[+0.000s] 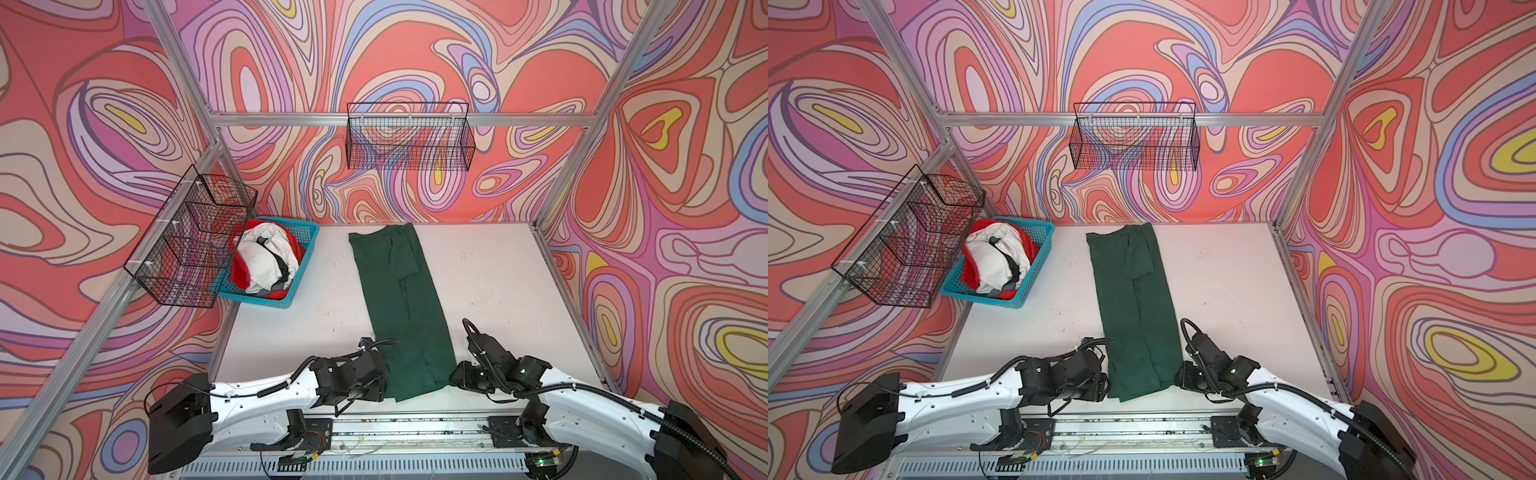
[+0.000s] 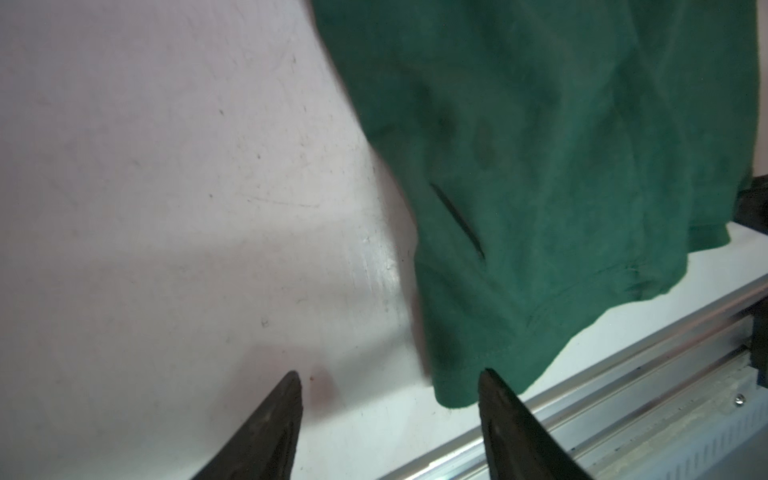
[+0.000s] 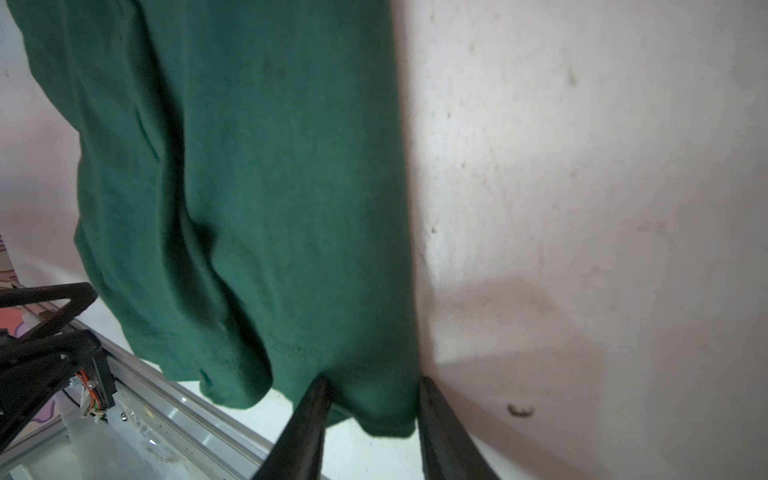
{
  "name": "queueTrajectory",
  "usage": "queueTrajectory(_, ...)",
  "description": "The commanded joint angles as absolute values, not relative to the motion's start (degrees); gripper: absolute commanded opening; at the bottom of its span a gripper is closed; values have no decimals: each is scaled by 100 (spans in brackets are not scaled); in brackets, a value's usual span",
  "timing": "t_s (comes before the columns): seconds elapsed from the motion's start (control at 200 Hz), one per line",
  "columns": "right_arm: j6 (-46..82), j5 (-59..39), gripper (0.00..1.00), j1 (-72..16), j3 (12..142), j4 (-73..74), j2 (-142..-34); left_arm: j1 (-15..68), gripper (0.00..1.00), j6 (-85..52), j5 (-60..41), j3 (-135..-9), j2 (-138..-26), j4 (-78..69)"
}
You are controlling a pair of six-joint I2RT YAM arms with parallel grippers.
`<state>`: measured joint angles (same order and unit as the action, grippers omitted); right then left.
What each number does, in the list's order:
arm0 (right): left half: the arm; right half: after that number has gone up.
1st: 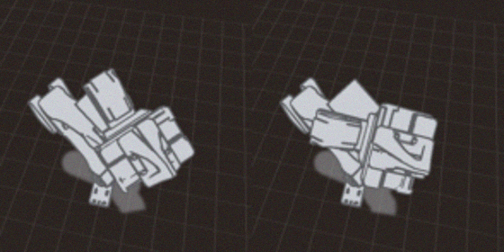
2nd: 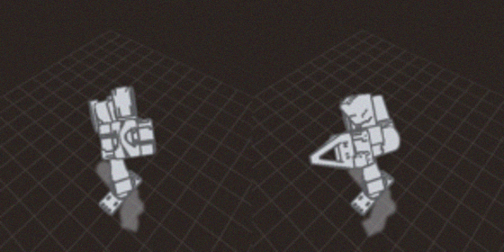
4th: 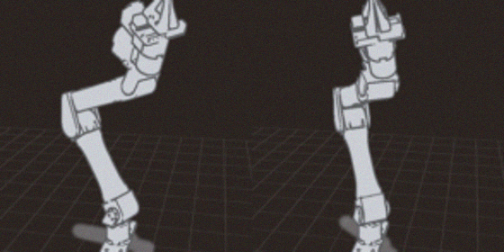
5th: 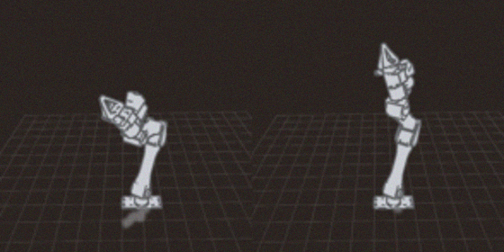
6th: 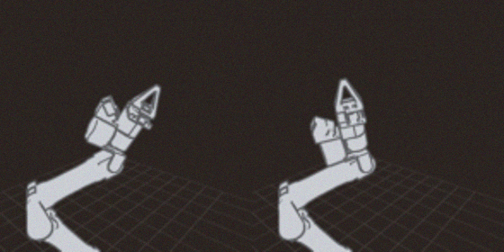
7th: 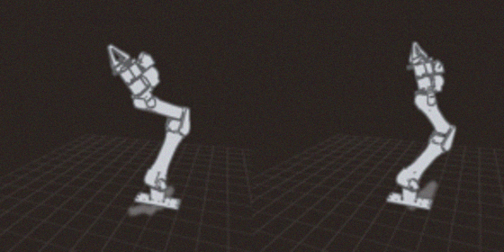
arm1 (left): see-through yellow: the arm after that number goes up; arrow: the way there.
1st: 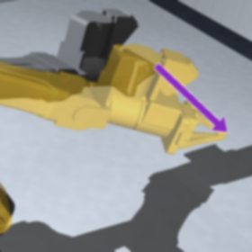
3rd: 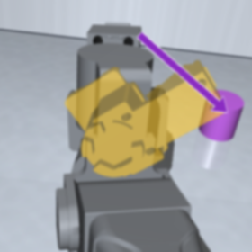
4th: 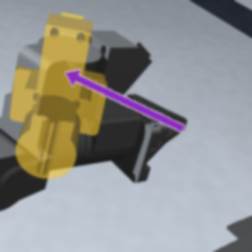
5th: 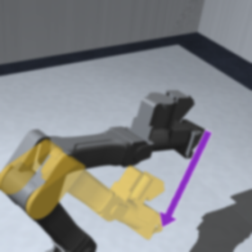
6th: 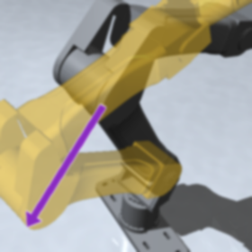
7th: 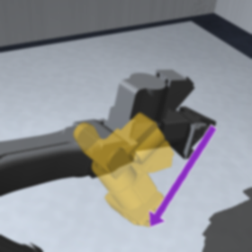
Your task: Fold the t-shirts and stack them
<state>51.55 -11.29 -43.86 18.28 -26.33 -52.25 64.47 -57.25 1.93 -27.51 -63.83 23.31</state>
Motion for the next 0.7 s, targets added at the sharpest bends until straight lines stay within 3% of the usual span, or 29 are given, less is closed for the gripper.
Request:
queueTrajectory(0.0,5229,-1181,37,-4408,1687,-2681,-5212,6492,64,-5877,11,-2869,-6713,1995)
queueTrajectory(0.095,5247,-1180,37,-4408,1677,-2677,-5189,6516,61,-5797,-40,-3117,-7009,1986)
queueTrajectory(0.225,5247,-1187,37,-4411,1661,-2652,-5163,6526,51,-5708,-141,-3233,-7298,1916)
queueTrajectory(0.396,5239,-1230,30,-4412,1709,-2708,-5143,6581,15,-5572,-179,-3480,-7564,2038)
queueTrajectory(0.456,5230,-1269,20,-4412,1748,-2711,-5112,6591,1,-5555,-135,-3554,-7580,2139)
queueTrajectory(0.586,5149,-1461,0,-4408,2037,-2776,-5113,6669,0,-5589,32,-3608,-7516,2318)
queueTrajectory(0.696,5041,-1318,0,-4409,2315,-3042,-5127,6754,0,-5660,220,-3668,-7406,2533)
